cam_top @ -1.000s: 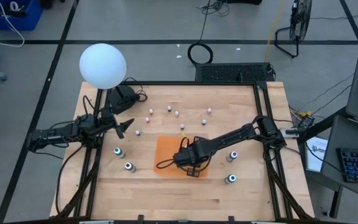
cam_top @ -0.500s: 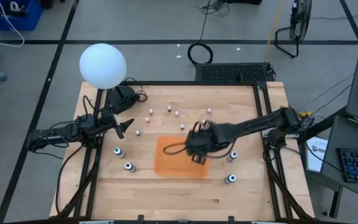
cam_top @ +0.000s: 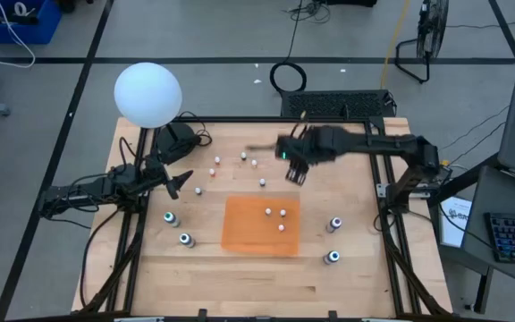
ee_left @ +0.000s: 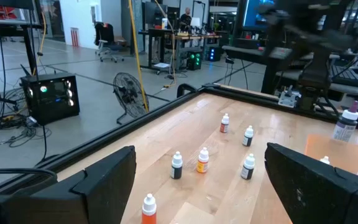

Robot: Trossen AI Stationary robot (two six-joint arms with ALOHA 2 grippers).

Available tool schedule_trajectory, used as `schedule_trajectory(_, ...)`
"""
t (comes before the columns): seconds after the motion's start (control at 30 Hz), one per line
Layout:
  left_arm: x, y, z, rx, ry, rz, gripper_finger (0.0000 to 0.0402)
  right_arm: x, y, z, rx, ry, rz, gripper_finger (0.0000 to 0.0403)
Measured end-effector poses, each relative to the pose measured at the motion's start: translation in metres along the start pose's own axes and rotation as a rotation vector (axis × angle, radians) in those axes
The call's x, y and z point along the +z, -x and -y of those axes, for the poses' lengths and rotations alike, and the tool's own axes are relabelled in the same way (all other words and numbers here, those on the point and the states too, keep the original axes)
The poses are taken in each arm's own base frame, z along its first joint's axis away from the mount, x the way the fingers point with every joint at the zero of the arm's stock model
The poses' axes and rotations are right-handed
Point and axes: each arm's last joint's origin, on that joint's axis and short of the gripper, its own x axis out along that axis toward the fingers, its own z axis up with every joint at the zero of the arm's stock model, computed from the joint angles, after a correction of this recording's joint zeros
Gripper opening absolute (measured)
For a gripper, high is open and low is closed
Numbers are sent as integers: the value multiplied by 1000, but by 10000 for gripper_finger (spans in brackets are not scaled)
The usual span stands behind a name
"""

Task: Pick & Place food coloring
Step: Put the red food coloring bottle into the orange bin

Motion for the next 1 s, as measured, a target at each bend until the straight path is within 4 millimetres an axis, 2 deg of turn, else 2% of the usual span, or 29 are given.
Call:
schedule_trajectory(0.07, 0, 0, 0, 0, 0, 0, 353, 5, -12, 18, -8, -17, 0, 172)
schedule_trajectory(0.2, 0, 0, 0, 0, 0, 0, 353, 6, -50, 52, 99, -64, -34, 170)
schedule_trajectory(0.3, 0, 0, 0, 0, 0, 0, 353, -2, -80, 67, 147, -96, -47, 169)
schedule_trajectory(0.4, 0, 0, 0, 0, 0, 0, 353, -11, -98, 76, 177, -129, -78, 169)
schedule_trajectory(0.73, 0, 0, 0, 0, 0, 0, 353, -24, -126, 67, 201, -112, -44, 169)
schedule_trajectory(1.0, 0, 0, 0, 0, 0, 0, 353, -26, -140, 59, 279, -107, -31, 169)
